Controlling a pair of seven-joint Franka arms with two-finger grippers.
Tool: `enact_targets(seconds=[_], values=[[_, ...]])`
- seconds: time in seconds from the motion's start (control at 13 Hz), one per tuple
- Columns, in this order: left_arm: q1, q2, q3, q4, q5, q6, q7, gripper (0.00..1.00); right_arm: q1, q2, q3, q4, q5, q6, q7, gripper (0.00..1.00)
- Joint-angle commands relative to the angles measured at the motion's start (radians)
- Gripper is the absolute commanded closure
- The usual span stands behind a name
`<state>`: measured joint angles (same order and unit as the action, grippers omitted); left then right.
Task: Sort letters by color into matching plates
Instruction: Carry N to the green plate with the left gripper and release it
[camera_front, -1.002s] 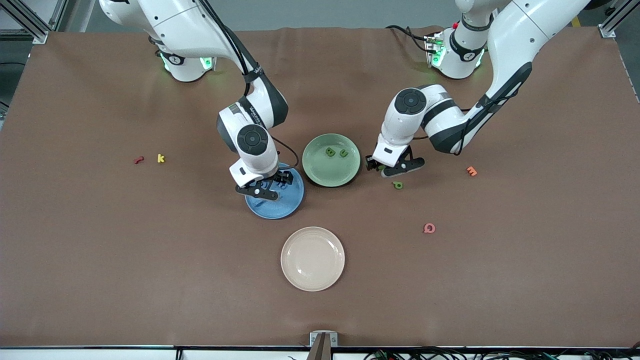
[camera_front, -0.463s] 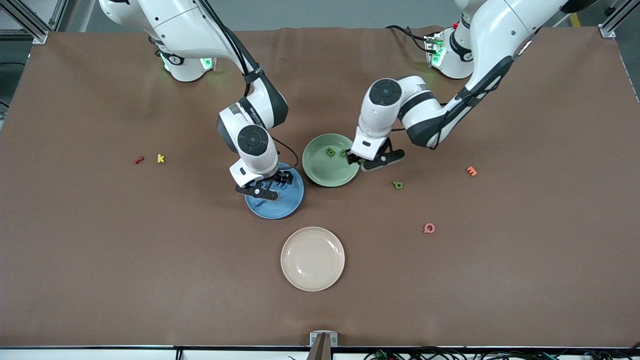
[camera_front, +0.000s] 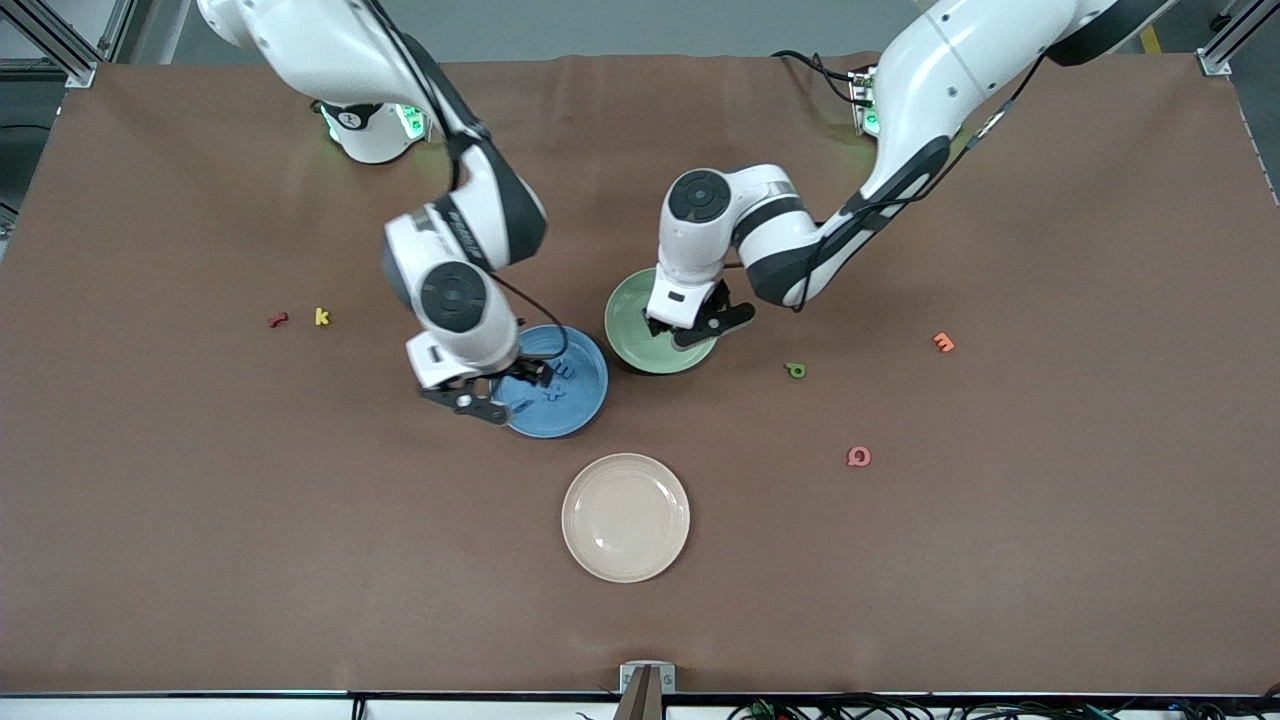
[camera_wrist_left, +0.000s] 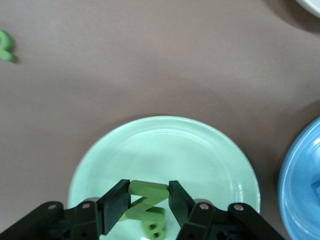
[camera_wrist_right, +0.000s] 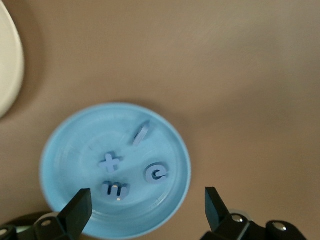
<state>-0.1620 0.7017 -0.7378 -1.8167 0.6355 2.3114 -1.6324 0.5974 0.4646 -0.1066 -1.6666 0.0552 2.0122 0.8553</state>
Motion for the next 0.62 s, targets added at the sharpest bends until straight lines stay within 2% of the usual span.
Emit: enact_targets(seconds=[0.0,0.23,0.46,0.54], values=[[-0.111,0.055,0.070,0.109,-0.032,-0.032,-0.023,0.76,0.033,0.014,0.018,-0.015,-0.025,0.022,0.103,0.00],[-0.197,0.068,0.153,0.145,-0.053,-0.030,-0.023,0.75,0.047,0.031,0.018,-0.016,-0.028,0.039,0.111,0.00],[-0.200,0.071,0.156,0.146,-0.051,-0.030,-0.023,0.74,0.021,0.023,0.015,-0.013,-0.034,0.019,0.073,0.00],[-0.200,0.076,0.156,0.146,-0.049,-0.030,-0.023,0.74,0.003,0.011,0.013,-0.001,-0.034,-0.028,0.018,0.00]])
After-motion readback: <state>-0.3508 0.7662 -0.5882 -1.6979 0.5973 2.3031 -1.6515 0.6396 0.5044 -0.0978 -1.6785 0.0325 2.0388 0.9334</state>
